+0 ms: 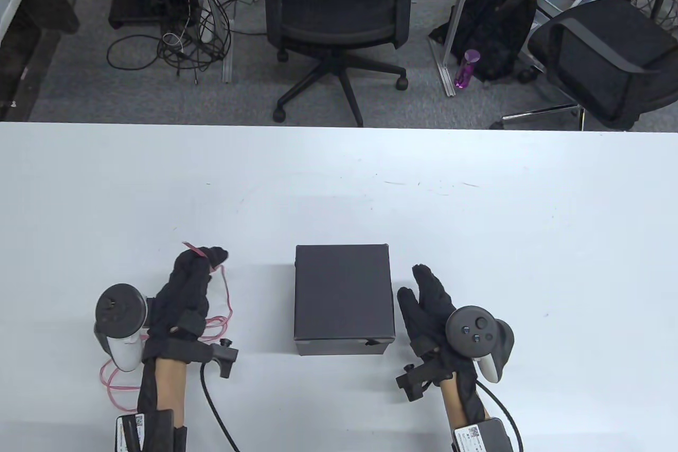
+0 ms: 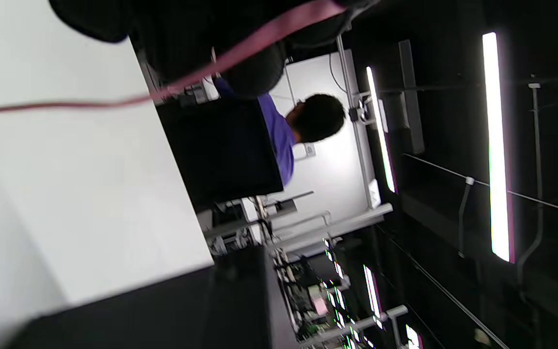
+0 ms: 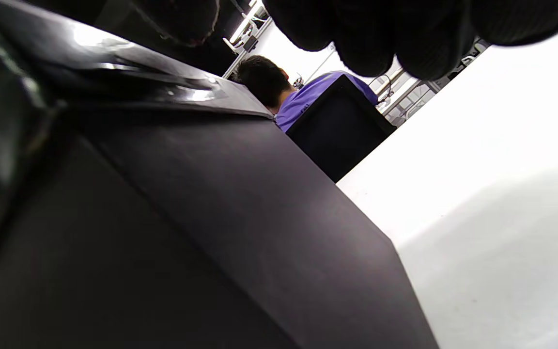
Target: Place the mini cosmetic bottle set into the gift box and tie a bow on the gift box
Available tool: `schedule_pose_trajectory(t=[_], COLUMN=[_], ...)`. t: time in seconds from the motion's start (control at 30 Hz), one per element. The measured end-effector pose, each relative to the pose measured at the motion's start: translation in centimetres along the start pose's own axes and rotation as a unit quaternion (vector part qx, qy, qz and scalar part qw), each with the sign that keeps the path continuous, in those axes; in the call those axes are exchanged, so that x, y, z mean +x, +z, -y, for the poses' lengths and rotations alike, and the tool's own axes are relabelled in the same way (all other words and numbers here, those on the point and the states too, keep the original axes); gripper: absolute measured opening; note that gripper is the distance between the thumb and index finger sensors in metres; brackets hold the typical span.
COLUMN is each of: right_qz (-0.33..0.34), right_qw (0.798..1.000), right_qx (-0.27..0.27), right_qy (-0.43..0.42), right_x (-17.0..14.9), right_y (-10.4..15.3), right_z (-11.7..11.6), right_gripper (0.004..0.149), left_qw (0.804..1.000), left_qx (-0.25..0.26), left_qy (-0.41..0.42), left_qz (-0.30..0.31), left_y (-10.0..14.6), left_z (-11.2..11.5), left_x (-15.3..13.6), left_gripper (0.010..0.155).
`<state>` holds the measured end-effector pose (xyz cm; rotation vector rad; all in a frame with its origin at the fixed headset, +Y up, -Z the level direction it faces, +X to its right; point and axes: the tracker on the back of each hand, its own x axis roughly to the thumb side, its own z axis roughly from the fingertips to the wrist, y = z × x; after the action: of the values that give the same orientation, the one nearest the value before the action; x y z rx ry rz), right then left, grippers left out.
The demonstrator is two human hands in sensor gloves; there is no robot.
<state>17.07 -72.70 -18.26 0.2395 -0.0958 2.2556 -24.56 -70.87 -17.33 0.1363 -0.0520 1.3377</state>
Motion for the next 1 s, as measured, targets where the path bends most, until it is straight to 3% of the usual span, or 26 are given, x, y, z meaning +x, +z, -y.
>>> schedule_pose_trajectory(t=[0.1, 0.27, 0.43, 0.73, 0.83, 0.9, 1.0], right_qz=[0.013, 0.056, 0.127, 0.201, 0.217, 0.229, 0.241], right_qw=[1.000, 0.998, 0.992, 0.978, 0.973, 0.969, 0.960], right_qx=[0.006, 0.003, -0.008, 0.025, 0.005, -0.012, -0.035], right_qy=[0.000, 0.005, 0.024, 0.058, 0.084, 0.096, 0.138], right_x=[0.6, 2.7, 5.6, 9.0, 9.7, 9.9, 9.9], right_y=[0.0, 0.3, 1.0, 2.3, 2.5, 2.6, 2.6], right_z=[0.1, 0.5, 0.8, -0.2, -0.5, -0.5, -0.4], right_gripper=[0.071, 0.074, 0.075, 0.073, 0.061, 0.039, 0.037], left_qw=[0.999, 0.992, 0.959, 0.915, 0.908, 0.898, 0.893], left_qx=[-0.039, -0.064, -0.072, -0.100, -0.110, -0.123, -0.152], left_qy=[0.003, -0.086, -0.241, -0.331, -0.340, -0.350, -0.344], left_qz=[0.018, 0.065, 0.129, 0.210, 0.221, 0.237, 0.248], left_y=[0.2, 1.1, 2.4, 3.9, 4.2, 4.2, 4.0], left_z=[2.5, 5.7, 8.5, 11.5, 12.0, 12.0, 11.7], left_x=[1.2, 3.3, 5.0, 6.6, 6.8, 6.9, 7.1], left_gripper=[0.042, 0.042, 0.042, 0.042, 0.042, 0.043, 0.046])
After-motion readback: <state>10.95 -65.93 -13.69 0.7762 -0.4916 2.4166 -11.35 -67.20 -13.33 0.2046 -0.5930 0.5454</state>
